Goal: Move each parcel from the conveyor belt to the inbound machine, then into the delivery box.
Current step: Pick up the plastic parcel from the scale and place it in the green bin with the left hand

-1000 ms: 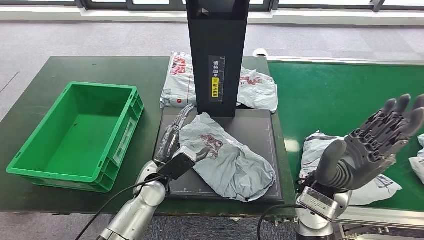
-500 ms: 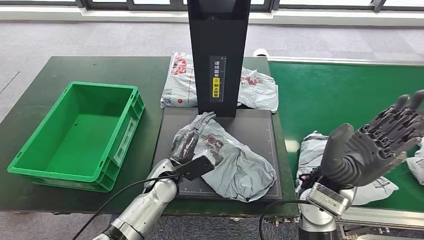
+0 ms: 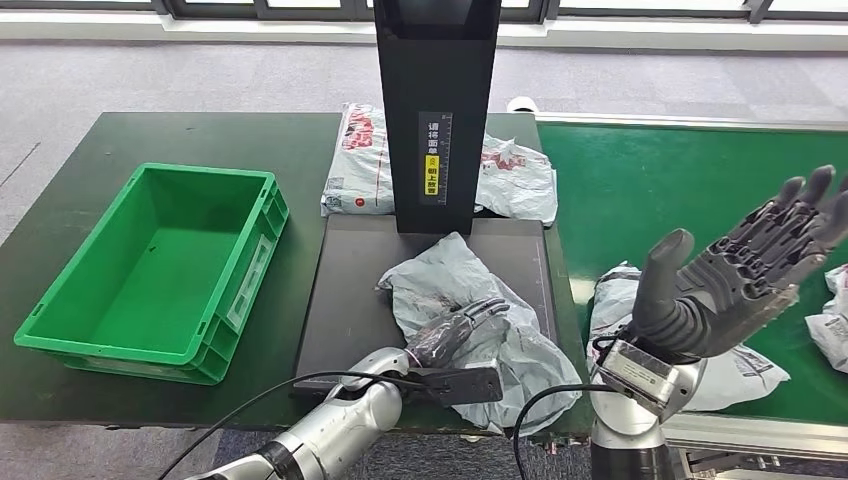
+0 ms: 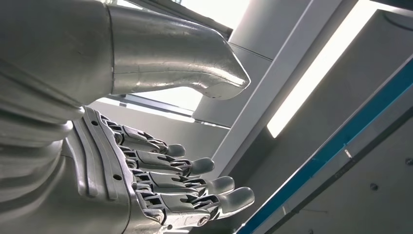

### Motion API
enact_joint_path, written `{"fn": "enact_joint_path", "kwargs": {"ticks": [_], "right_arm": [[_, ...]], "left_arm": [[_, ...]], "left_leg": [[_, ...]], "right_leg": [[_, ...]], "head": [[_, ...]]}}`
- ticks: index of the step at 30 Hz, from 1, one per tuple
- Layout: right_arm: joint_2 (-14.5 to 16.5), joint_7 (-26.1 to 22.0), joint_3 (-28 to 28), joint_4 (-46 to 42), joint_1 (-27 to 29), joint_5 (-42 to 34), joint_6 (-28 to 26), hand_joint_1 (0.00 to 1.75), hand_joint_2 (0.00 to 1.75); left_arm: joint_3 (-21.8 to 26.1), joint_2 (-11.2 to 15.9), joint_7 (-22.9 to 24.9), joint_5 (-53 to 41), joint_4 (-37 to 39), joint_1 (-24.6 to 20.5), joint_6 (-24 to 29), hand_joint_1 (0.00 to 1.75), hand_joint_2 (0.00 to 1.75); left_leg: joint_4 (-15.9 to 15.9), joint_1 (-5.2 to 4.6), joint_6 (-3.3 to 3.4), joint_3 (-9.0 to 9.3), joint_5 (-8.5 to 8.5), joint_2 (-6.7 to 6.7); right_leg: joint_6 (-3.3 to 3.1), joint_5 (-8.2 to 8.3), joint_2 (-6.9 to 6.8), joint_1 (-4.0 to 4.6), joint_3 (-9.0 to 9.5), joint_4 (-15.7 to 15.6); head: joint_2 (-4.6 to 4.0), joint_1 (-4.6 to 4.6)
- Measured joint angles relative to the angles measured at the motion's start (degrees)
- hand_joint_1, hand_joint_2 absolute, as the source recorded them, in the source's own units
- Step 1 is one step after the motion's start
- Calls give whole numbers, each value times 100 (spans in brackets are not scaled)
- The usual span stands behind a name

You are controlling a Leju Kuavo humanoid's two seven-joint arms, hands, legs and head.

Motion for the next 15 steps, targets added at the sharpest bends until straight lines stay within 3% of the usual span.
{"fn": "enact_joint_path", "kwargs": {"ticks": [3,4,7,8,15], "right_arm": [[35,76,0,5,4,97,0,0,175],[43,103,0,5,4,121,0,0,175],[56,192,0,6,4,172,0,0,175],[58,220,0,6,5,186,0,0,175],[58,371,0,-27,70,296,0,0,175]], "left_arm": [[-307,-38,174,91,146,0,44,0,175],[-402,-46,235,119,182,-1,63,17,175],[-698,-60,412,199,300,-17,157,147,175],[-799,-61,447,215,346,-30,209,175,175],[-1246,-61,569,184,633,-196,642,175,175]], "left_leg": [[0,0,2,0,-1,0],[0,0,2,0,-1,0],[0,0,2,1,-1,0],[0,0,2,1,-1,0],[0,0,2,3,0,0]], "right_leg": [[0,0,0,0,0,0],[0,0,0,0,1,0],[0,0,0,0,2,0],[0,0,0,0,2,0],[0,0,0,0,4,0]], "head": [[0,1],[0,1],[0,1],[0,1],[0,1]]}}
